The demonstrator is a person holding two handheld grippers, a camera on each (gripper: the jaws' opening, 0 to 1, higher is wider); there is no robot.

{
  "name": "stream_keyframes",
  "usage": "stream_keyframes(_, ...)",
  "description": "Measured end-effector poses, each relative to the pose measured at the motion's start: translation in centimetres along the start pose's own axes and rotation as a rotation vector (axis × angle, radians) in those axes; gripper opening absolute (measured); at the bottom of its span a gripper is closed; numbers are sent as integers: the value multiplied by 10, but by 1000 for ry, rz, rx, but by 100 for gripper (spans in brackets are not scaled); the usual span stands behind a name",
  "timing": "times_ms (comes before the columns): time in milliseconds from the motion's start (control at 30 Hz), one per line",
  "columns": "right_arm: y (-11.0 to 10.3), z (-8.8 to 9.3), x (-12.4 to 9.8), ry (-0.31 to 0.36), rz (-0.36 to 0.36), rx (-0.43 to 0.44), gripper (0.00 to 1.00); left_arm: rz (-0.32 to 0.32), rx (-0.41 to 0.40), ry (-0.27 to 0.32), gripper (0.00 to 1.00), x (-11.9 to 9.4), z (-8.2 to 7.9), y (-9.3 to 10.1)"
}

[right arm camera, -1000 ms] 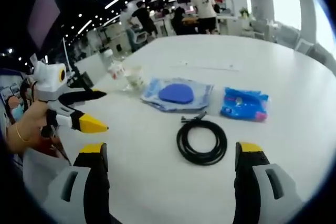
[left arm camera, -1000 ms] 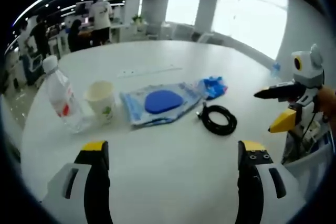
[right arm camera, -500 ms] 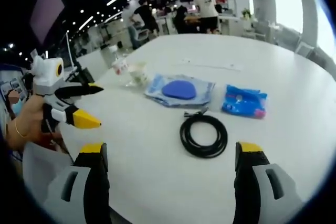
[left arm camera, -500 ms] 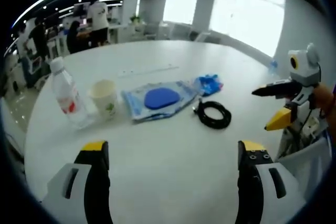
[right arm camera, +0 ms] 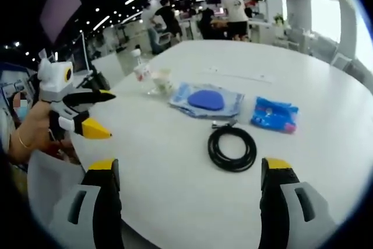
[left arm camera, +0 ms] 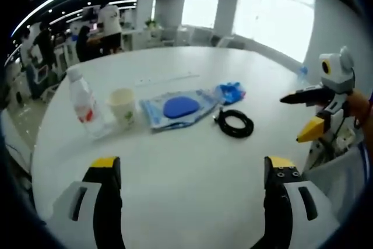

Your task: Arrange the tabletop items into an orderly group along one side of the table until the central work area is clear of visible clutter.

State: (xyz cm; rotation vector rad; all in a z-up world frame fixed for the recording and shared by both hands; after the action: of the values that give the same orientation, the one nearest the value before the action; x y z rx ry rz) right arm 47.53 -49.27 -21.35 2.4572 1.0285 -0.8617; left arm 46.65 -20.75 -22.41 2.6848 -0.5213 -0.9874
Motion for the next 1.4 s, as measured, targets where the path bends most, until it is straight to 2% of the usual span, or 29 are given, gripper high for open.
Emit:
stream_keyframes(100,-1,1,-3,1,-3,-5,99,-6,3,-14,99,-5,2,-1)
stream_keyframes(700,-21,8,-29,20,-5,-24,99,6,1,23,99,-36,17,8)
stream_keyframes(1033,-28,16,-35,14,-1,-24,99,6,-5,57,99,-45,25,9)
stream_keyframes(1400,-31,24,-38,1,0,-10,99,0,-8,54,99,-48,30,13)
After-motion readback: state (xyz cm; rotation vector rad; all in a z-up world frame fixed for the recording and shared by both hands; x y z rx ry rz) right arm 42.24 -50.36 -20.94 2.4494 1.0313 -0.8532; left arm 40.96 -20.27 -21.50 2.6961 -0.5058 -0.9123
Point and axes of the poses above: the point that each gripper's makers call its tool centre point, and the gripper's own axes: x roughly forward along the fingers, y roughly to its right, z roughly out of its underside, the point moved 10 cm from there along -x, roughly backward along the fingers, and after that the axes turned 15 degrees about -x, right-handed, at the moved point
